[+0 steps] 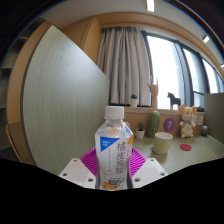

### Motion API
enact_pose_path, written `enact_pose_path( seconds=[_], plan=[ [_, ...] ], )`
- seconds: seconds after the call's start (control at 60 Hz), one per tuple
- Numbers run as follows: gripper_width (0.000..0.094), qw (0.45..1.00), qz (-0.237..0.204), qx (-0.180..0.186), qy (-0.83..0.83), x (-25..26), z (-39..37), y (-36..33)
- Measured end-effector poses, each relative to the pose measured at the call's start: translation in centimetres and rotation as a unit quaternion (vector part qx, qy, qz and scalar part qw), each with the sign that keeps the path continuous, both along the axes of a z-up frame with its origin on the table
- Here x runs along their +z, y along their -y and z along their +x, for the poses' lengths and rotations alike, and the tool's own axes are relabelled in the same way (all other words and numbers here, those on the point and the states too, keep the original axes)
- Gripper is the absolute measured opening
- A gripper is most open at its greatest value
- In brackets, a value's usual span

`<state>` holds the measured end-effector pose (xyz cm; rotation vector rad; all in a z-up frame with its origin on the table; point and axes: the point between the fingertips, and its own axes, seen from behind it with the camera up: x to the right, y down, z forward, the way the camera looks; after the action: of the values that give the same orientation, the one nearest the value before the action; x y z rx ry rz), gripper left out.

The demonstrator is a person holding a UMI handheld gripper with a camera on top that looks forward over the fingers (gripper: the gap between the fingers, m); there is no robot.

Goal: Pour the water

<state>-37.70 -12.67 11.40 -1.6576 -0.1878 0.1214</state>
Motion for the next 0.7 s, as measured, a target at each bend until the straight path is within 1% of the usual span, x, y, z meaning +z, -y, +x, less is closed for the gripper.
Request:
enact_pose_path(
  seconds=[0.067, 0.183, 0.333, 0.433, 0.583, 0.7],
  plan=[
    [0.0354, 1.000, 0.003, 0.005, -0.008, 0.0, 0.0, 0.0],
    [0.0354, 1.000, 0.001, 0.001, -0.024, 0.0, 0.7, -0.4],
    [0.0354, 0.998, -0.017, -0.036, -0.057, 0.6, 2.7, -3.5],
    [0.0355, 0.989, -0.015, -0.045, -0.140, 2.6, 3.6, -7.3],
    [0.0355, 0.949, -0.028, -0.037, -0.311, 5.0, 5.2, -13.0],
    [0.0355, 0.885, -0.037, -0.039, -0.463, 5.9, 7.2, -16.9]
  ],
)
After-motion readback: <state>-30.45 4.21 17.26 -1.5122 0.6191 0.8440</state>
